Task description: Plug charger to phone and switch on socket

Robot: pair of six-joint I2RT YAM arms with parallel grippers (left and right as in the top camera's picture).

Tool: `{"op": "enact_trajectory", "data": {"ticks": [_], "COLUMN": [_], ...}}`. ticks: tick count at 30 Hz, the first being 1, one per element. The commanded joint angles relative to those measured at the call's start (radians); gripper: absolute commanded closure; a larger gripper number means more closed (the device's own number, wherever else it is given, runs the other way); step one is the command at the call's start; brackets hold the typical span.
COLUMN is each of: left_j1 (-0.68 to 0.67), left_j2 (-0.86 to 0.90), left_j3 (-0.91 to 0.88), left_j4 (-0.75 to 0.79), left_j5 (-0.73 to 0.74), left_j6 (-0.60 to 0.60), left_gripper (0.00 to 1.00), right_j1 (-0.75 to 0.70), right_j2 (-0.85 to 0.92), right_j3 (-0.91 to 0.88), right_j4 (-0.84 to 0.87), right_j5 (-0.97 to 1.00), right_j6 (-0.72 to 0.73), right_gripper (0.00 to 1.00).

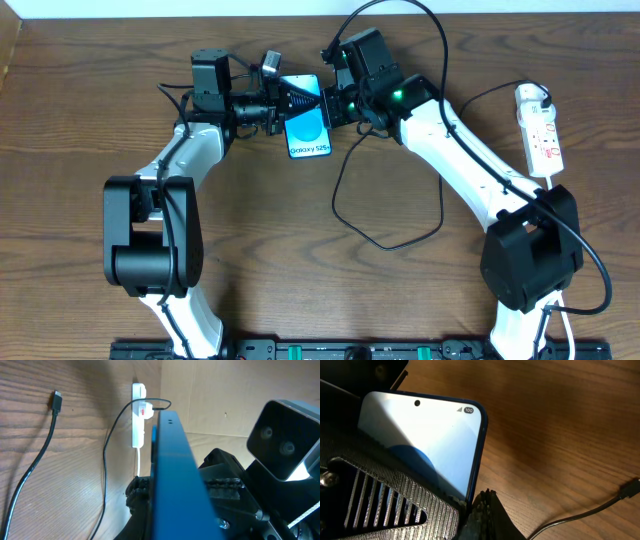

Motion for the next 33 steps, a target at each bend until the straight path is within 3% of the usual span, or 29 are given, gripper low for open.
{"op": "enact_trajectory", "data": {"ticks": [1,4,8,11,13,16,18,21,28,33], "left_j1": [-0.036,-0.031,-0.006,0.025,0.055,0.100,0.129,0.173,0.205,0.204], "left_j2": [0.004,0.004,0.004,0.004,0.004,0.004,0.004,0.004,0.004,0.004], "left_j3": [0.005,0.005,0.005,0.005,0.005,0.005,0.005,0.005,0.005,0.005], "left_j4": [0.006,0.006,0.006,0.006,0.006,0.006,0.006,0.006,0.005,-0.015], "left_j5": [-0.001,-0.026,-0.090,-0.142,-0.173,-0.197,-0.203,-0.219,-0.220,-0.220], "left_j6": [-0.002,-0.001,0.009,0.009,0.009,0.008,0.008,-0.015,-0.029,-0.029], "left_gripper": [0.93,0.93,0.93,0.93,0.93,0.93,0.93,0.93,0.93,0.93], "right_j1": [0.041,0.018,-0.024,-0.060,-0.085,-0.117,-0.130,-0.135,-0.139,-0.147], "right_j2": [-0.004,-0.004,-0.004,-0.004,-0.004,-0.004,-0.004,-0.002,0.063,0.132], "right_j3": [0.003,0.003,0.003,0.003,0.003,0.003,0.002,-0.025,-0.036,-0.036], "right_j4": [-0.003,-0.032,-0.081,-0.108,-0.115,-0.114,-0.114,-0.095,-0.086,-0.092], "right_j5": [-0.111,-0.083,-0.061,-0.055,-0.055,-0.059,-0.054,-0.023,-0.028,-0.032], "right_j6": [0.010,0.009,0.010,0.010,0.010,0.023,0.079,0.178,0.312,0.398], "right_gripper": [0.99,0.97,0.82,0.55,0.24,0.11,0.10,0.18,0.27,0.57]}}
